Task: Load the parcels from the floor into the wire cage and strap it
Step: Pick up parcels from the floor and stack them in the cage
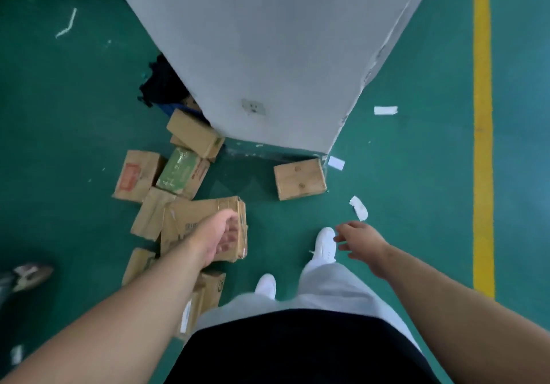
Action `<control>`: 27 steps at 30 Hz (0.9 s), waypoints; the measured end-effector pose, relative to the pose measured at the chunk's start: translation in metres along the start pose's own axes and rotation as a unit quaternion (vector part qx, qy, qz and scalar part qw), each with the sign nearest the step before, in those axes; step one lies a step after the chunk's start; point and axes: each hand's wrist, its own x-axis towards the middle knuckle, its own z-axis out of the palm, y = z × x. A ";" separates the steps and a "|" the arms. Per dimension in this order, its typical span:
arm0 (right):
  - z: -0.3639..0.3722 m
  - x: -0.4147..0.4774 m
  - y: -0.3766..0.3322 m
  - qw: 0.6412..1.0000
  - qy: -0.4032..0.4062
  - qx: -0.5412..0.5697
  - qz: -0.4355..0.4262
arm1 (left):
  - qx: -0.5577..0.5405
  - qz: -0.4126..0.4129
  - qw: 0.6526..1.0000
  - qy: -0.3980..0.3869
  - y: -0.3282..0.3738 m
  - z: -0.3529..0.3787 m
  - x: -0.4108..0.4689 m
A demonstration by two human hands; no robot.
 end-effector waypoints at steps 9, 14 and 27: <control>-0.060 0.140 0.003 0.967 -0.087 -0.232 0.053 | 0.000 -0.074 0.996 0.059 0.007 0.041 0.089; -0.070 0.239 0.009 0.949 -0.054 -0.296 0.091 | 0.032 -0.136 0.990 0.019 -0.020 0.077 0.183; 0.046 0.513 0.047 0.909 -0.061 -0.411 0.028 | 0.067 -0.134 0.989 0.001 -0.076 0.160 0.494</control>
